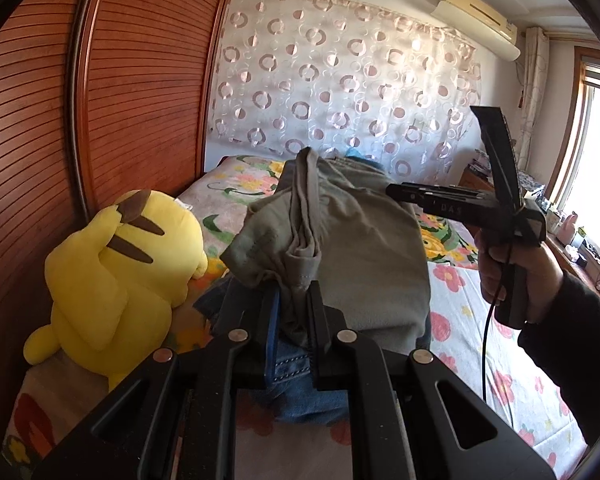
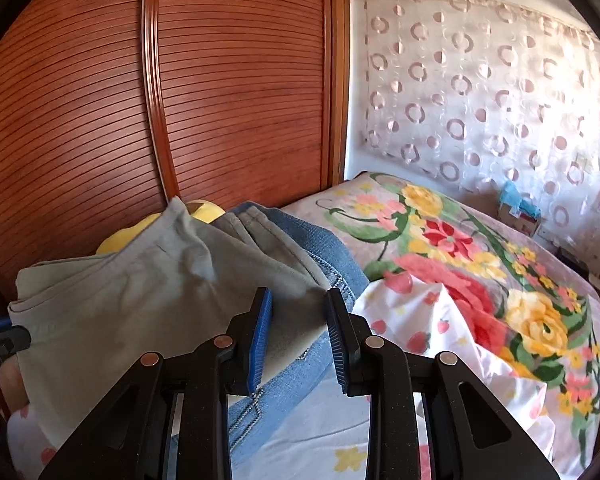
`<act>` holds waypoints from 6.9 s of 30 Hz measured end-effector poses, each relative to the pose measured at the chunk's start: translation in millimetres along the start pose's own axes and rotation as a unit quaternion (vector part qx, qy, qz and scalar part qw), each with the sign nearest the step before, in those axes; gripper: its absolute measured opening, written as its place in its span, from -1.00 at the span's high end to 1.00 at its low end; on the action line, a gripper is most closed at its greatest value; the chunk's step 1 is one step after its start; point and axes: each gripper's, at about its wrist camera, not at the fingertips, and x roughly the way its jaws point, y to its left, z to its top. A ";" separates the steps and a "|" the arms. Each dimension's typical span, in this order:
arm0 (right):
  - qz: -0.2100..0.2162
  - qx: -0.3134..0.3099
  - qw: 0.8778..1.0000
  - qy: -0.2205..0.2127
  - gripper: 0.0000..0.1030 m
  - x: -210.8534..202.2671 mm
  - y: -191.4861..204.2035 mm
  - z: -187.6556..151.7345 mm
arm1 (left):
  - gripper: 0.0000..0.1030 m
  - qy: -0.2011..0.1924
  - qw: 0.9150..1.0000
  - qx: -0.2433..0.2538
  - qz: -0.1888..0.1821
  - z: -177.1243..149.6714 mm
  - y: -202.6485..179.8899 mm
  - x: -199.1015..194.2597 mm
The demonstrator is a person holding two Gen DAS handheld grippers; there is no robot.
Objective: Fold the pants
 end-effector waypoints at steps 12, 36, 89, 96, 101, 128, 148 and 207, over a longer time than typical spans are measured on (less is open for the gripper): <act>0.024 0.010 0.999 -0.018 0.45 -42.1 32.5 -8.1 | 0.61 0.002 1.000 0.008 0.012 7.2 -0.7 -16.9; 0.021 0.032 0.999 -0.021 0.44 -102.3 62.6 -55.1 | -0.72 -0.008 0.999 0.029 0.033 0.4 3.3 -49.9; -0.160 0.152 0.974 -0.056 -0.56 -342.0 93.6 -191.2 | -0.72 0.006 0.986 0.146 -0.077 -61.7 -165.0 -113.5; -0.206 0.173 0.961 -0.062 -0.62 -371.0 98.7 -206.6 | -0.72 0.003 0.983 0.161 -0.092 -62.7 -192.9 -120.2; -0.219 0.186 0.955 -0.071 -0.63 -382.4 104.9 -206.2 | -0.72 -0.005 0.981 0.166 -0.100 -56.5 -206.9 -127.2; -0.247 0.168 0.946 -0.130 -0.64 -397.4 132.3 -201.4 | -0.72 -0.057 0.981 0.157 -0.096 -29.6 -199.1 -172.2; -0.249 0.167 0.946 -0.126 -0.73 -391.3 132.3 -201.3 | -0.72 -0.056 0.983 0.152 -0.090 -29.8 -191.2 -171.2; -0.252 0.168 0.945 -0.126 -0.73 -393.0 134.0 -207.1 | -0.72 -0.056 0.983 0.151 -0.091 -29.8 -189.6 -171.0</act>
